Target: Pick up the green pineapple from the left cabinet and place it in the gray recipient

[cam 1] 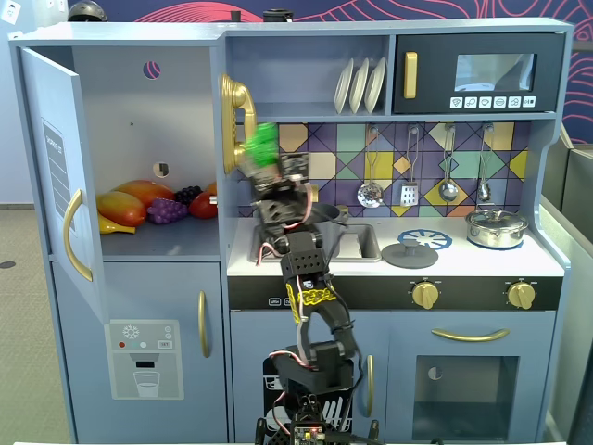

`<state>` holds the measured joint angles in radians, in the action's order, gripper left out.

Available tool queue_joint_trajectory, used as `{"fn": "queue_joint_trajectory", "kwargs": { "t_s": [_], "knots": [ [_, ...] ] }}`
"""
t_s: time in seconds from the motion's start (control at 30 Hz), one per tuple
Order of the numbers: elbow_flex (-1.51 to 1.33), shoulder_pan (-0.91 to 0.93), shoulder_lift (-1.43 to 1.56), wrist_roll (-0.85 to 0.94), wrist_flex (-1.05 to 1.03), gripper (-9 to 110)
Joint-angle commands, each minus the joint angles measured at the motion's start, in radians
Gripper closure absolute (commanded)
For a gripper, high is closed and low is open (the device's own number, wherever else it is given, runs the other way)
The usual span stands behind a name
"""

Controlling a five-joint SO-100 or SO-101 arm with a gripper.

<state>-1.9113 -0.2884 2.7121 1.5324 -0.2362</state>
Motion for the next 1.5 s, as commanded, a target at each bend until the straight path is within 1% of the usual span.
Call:
{"fn": "queue_joint_trajectory", "kwargs": {
  "t_s": [0.0,0.17,0.4,0.6,0.63,0.77,0.8,0.87,0.97,1.0,1.13,1.2,1.27,1.37,1.47],
  "knots": [
    [0.121,0.186,-0.1,-0.038,-0.071,102],
    [0.268,0.236,-0.31,-0.009,-0.166,102],
    [0.428,0.27,-0.609,0.048,-0.216,102],
    [0.512,0.301,-0.753,0.094,-0.287,101],
    [0.512,0.307,-0.758,0.086,-0.293,97],
    [0.5,0.339,-0.759,0.048,-0.344,73],
    [0.495,0.342,-0.753,0.044,-0.35,69],
    [0.495,0.342,-0.736,0.023,-0.35,66],
    [0.502,0.342,-0.67,0.023,-0.38,68],
    [0.497,0.342,-0.626,0.031,-0.425,70],
    [0.39,0.318,-0.353,0.032,-0.776,79],
    [0.275,0.296,-0.201,0.094,-0.98,83],
    [0.133,0.302,-0.083,0.11,-1.108,86],
    [-0.103,0.339,0.054,0.109,-1.166,92],
    [-0.345,0.367,0.144,0.077,-1.106,96]
  ]
}}
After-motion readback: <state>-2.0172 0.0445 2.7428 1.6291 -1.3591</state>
